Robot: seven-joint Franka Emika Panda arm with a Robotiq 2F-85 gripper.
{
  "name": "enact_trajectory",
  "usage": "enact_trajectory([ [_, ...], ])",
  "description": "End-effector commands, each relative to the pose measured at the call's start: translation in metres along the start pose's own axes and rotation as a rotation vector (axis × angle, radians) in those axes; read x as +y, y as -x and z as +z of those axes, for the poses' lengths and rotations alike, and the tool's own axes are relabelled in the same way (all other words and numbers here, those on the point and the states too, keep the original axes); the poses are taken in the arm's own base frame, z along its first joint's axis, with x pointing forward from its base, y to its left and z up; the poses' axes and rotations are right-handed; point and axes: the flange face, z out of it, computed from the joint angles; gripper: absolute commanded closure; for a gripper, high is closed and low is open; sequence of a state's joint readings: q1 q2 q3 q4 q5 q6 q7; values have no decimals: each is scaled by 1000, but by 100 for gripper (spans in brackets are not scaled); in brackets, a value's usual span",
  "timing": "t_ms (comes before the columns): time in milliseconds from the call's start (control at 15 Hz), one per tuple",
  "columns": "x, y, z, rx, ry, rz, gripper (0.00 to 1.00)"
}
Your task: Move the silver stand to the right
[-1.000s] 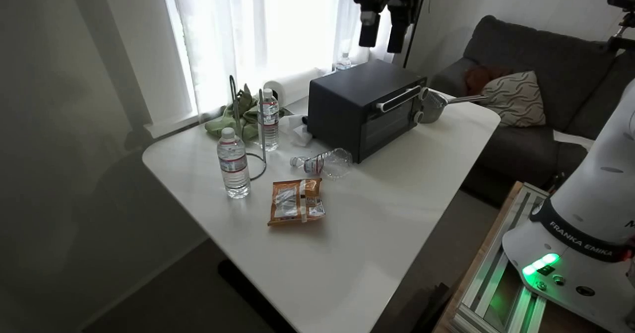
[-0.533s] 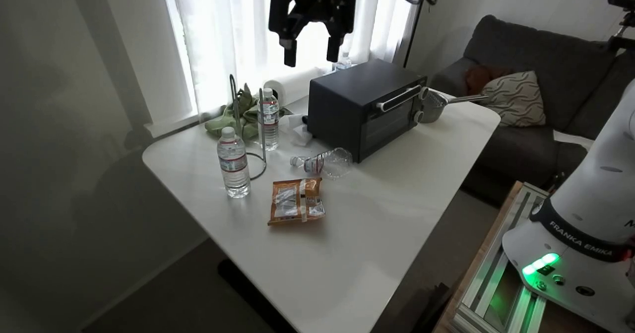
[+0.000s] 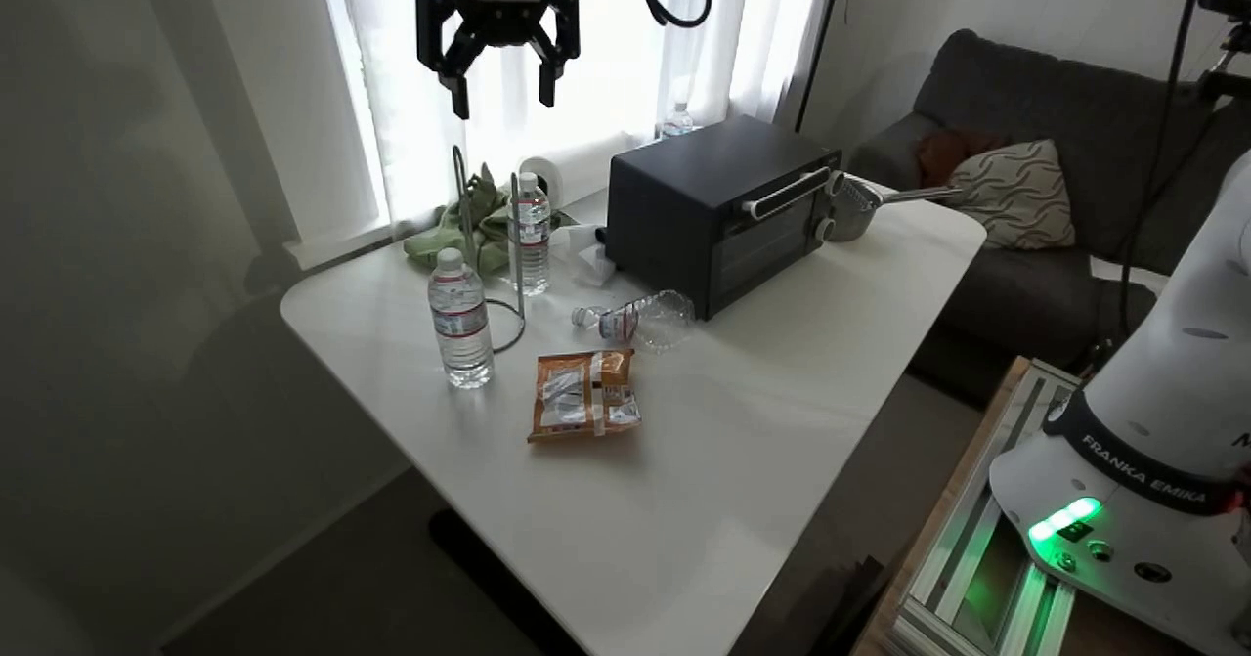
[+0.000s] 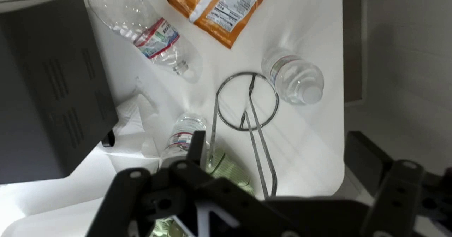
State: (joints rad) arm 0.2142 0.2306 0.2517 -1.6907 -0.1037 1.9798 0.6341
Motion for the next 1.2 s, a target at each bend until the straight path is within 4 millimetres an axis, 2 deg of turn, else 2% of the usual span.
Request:
enact_trajectory([
  [0, -20, -40, 21, 46, -14, 22, 0],
  [333, -22, -74, 50, 83, -38, 29, 0],
  [467, -21, -83, 59, 94, -50, 44, 6],
  [533, -21, -86, 63, 93, -50, 50, 13],
  [600, -21, -87, 67, 92, -46, 53, 26],
  [1133, -17, -89, 89, 54, -8, 71, 83],
])
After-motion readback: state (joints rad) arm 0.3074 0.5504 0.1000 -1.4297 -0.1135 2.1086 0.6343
